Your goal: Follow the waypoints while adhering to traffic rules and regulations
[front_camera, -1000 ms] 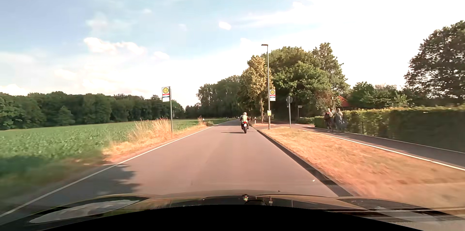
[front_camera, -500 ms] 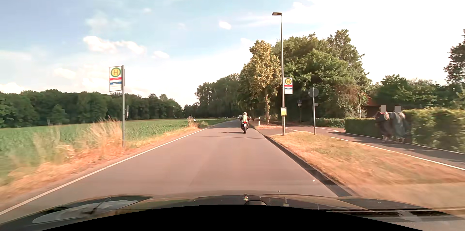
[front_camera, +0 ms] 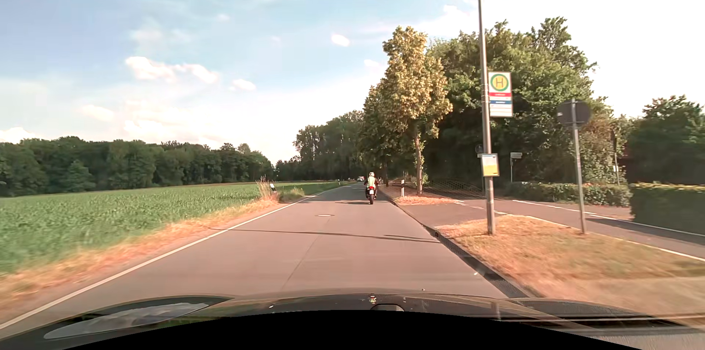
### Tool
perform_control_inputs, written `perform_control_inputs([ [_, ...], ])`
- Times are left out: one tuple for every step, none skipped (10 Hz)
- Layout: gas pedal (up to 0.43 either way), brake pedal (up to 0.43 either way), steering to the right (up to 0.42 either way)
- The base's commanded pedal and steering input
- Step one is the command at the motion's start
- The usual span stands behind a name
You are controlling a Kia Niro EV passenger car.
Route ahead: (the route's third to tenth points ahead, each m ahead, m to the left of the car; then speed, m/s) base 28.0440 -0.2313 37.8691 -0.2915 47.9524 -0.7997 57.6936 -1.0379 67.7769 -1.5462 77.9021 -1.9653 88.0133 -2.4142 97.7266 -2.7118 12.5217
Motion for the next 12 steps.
perform_control_inputs([
  [0.000,0.000,0.000],
  [0.000,0.000,0.000],
  [0.000,0.000,0.000],
  [0.000,0.000,0.000],
  [0.000,0.000,0.000],
  [0.000,0.000,0.000],
  [0.000,0.000,0.000],
  [0.000,0.000,0.000],
  [0.000,0.000,0.000],
  [0.000,0.000,0.000],
  [0.000,0.000,0.001],
  [0.000,0.000,0.003],
])
